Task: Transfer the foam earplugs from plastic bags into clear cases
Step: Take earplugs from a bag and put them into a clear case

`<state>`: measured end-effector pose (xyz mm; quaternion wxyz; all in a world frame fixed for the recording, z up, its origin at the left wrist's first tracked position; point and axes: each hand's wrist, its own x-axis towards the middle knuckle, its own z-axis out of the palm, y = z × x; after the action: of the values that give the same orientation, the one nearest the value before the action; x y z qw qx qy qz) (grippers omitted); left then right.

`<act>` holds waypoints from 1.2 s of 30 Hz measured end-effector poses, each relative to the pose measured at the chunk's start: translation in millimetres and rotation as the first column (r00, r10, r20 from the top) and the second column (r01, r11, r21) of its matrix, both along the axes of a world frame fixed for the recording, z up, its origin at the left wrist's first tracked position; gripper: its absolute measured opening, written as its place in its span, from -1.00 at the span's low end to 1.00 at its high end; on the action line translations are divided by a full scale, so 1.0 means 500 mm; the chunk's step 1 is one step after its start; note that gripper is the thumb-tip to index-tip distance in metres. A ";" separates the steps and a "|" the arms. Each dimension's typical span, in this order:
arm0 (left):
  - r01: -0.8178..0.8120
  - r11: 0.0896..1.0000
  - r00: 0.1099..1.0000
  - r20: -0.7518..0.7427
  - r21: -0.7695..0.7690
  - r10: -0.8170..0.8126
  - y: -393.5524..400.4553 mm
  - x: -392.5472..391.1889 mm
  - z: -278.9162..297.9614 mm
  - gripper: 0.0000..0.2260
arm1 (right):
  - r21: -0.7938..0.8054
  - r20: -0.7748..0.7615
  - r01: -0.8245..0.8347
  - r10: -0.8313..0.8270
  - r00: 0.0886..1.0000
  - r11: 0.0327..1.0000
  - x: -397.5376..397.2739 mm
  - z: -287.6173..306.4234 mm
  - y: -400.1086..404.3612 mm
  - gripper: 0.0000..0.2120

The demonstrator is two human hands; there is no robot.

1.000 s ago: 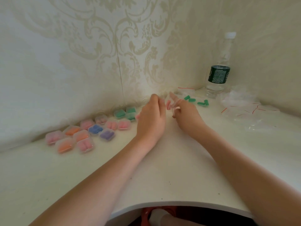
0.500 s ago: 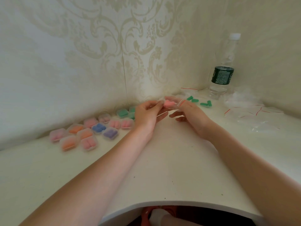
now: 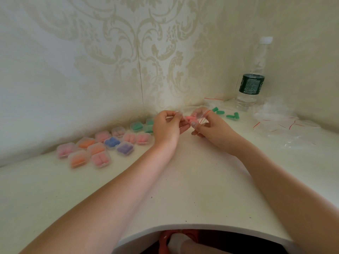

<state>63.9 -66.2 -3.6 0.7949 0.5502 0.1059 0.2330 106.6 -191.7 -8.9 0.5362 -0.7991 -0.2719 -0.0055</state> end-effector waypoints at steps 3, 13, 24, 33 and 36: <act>0.025 0.999 1.000 -0.005 -0.041 -0.025 -0.002 0.000 0.000 -0.97 | -0.103 0.034 -0.002 0.005 0.999 0.995 0.005 -0.002 -0.002 -0.90; -0.076 0.992 0.996 -0.039 0.104 0.081 -0.004 0.005 -0.004 -0.85 | 0.045 0.013 -0.029 0.028 1.000 0.999 -0.025 0.015 0.017 -0.85; -0.217 0.927 0.976 0.063 0.307 0.207 -0.002 -0.005 -0.003 -0.79 | -0.200 0.426 0.166 -0.067 0.902 0.966 -0.023 0.011 0.025 -0.85; -0.050 0.997 0.998 -0.048 -0.053 0.048 -0.006 0.005 0.005 -0.89 | 0.147 0.273 0.153 -0.188 0.943 0.977 -0.036 0.011 0.029 -0.89; -0.037 0.995 0.998 -0.049 -0.093 0.032 -0.008 0.005 0.002 -0.95 | 0.136 0.381 0.211 -0.248 0.891 0.968 -0.036 0.009 0.028 -0.89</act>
<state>66.4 -70.1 -2.4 0.8130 0.5156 0.1450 0.2283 88.3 -177.7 -4.4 0.5015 -0.7828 -0.2775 -0.2423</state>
